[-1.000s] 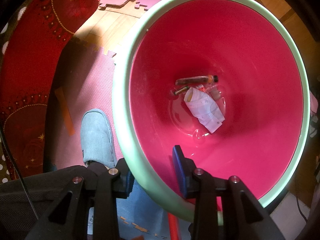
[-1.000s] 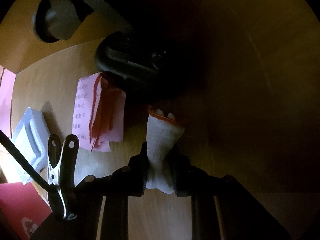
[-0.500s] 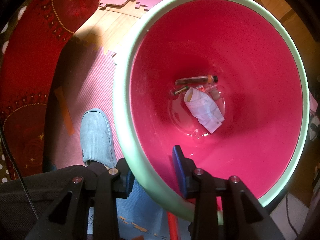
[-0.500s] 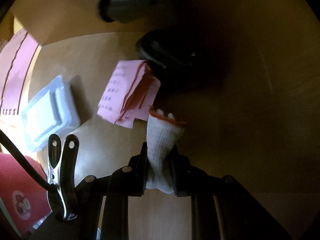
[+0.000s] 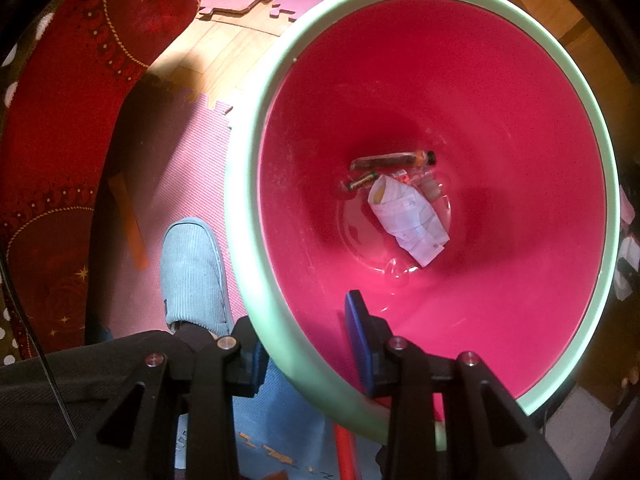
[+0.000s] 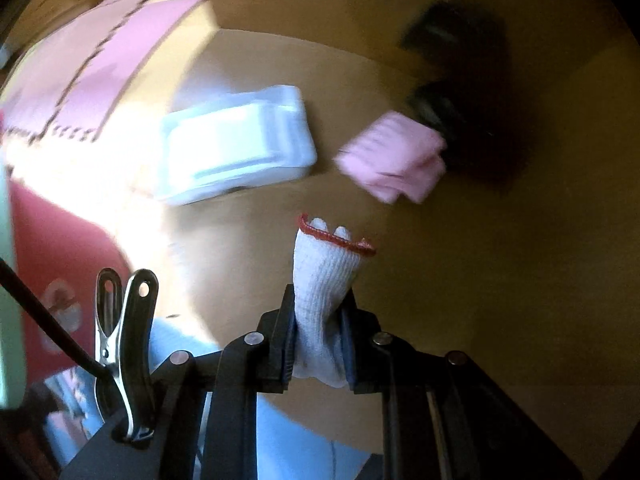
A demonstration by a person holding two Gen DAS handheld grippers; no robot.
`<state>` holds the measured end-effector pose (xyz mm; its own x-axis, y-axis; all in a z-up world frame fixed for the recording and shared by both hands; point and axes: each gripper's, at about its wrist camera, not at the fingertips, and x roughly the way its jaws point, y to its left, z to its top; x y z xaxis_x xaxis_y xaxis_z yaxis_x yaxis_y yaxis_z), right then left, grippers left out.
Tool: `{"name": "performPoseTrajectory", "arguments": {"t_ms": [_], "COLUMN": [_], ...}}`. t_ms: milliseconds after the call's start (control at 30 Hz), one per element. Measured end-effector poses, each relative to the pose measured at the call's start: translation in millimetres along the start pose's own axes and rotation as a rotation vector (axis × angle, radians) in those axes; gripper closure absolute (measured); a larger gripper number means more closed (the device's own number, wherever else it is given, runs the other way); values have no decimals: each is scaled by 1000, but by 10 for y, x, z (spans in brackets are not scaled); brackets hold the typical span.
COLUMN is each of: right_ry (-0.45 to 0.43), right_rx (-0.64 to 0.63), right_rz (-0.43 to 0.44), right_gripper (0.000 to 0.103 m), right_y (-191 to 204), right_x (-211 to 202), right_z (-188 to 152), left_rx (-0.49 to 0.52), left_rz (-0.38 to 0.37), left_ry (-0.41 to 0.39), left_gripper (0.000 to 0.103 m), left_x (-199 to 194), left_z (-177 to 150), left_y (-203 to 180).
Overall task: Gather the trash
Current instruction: 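Carry the glove with the right tool over the red bucket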
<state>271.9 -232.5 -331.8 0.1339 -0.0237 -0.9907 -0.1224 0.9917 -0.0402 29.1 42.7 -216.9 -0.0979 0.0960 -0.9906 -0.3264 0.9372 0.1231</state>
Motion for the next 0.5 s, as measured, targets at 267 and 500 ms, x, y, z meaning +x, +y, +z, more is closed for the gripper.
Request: {"name": "performPoseTrajectory", "arguments": {"t_ms": [267,500], "right_ry": [-41,-67], "right_rx": [-162,-232], "right_rz": [83,127], "right_gripper": [83,83], "right_y": [767,990], "right_x": [-383,-697], "right_z": [-14,-18], "left_rx": [-1,-2], "left_rz": [-3,-4], "left_ry": [2,1], "left_gripper": [67,67], "left_x": [0,-4], "left_z": [-5,-2], "left_y": [-7,-9]}}
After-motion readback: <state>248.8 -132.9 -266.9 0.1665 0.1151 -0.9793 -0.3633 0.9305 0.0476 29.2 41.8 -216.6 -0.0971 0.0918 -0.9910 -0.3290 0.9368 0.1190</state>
